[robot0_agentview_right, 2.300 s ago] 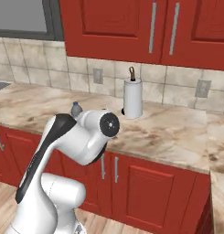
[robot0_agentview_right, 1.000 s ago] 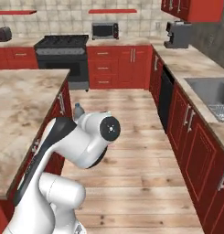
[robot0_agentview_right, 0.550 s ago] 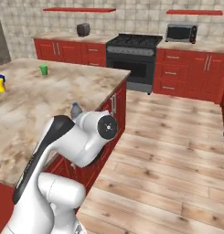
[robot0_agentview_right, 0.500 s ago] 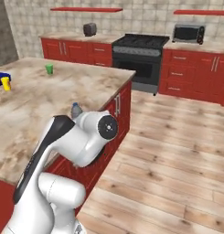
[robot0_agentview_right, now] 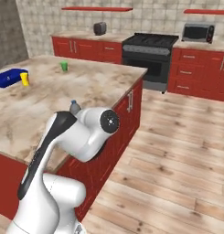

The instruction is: Place the drinks on the dining counter in a tight cluster.

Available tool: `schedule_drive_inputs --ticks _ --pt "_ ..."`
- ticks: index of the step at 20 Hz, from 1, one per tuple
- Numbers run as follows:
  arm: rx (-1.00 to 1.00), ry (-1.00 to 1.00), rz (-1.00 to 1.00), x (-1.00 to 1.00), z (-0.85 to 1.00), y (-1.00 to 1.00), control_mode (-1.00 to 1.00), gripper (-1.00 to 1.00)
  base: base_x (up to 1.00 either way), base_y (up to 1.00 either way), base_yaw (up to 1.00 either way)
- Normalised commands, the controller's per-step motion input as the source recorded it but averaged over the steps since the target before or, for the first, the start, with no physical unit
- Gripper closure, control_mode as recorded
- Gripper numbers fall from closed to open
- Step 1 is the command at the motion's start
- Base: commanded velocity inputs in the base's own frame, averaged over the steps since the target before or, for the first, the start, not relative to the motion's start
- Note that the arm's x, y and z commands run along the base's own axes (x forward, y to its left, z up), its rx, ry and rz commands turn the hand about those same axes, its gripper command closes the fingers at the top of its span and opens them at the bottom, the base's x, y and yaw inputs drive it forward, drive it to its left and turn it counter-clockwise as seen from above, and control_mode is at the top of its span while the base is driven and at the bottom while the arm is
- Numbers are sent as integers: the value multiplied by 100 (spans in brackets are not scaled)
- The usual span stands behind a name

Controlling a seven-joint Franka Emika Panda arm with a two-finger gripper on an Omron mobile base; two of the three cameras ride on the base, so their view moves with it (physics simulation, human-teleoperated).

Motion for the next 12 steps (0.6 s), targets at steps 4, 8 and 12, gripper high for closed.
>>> schedule_drive_inputs --ticks 4,8,12 --pt "0 0 0 0 0 0 100 100 -26 100 -36" --pt "0 0 0 0 0 0 100 100 -19 100 -40" --pt "0 0 0 0 0 0 100 100 -26 100 -41"
